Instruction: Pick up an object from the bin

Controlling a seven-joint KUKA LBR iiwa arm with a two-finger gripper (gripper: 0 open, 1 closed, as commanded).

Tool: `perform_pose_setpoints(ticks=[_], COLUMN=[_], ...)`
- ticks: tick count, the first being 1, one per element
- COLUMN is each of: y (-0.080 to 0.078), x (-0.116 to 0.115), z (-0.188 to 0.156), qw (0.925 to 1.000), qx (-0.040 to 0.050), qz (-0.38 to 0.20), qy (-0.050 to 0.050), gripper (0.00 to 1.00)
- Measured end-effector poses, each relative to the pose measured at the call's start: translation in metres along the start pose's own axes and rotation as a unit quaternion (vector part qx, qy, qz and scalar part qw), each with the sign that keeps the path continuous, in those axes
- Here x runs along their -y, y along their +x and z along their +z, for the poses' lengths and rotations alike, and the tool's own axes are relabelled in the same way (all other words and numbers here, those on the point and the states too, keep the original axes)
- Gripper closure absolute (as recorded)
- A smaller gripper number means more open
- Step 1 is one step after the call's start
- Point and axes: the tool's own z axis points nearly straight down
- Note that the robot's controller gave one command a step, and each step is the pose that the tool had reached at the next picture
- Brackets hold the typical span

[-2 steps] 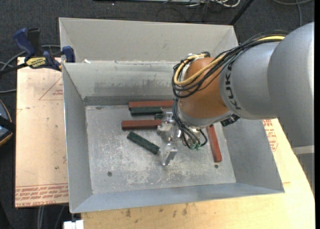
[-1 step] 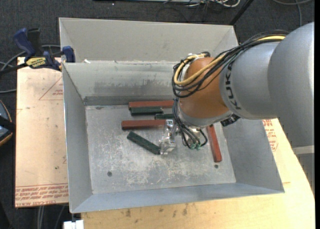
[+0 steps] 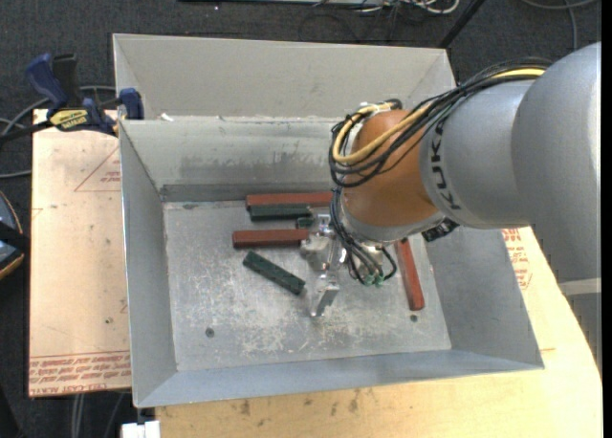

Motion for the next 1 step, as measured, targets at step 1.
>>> perform_pose_setpoints(ticks=[1], y=[0.0000], x=[0.0000], z=[0.0000], qw=[1.0000], qx=[0.0001], qz=[0.000], qy=[0.000], gripper=[0.00])
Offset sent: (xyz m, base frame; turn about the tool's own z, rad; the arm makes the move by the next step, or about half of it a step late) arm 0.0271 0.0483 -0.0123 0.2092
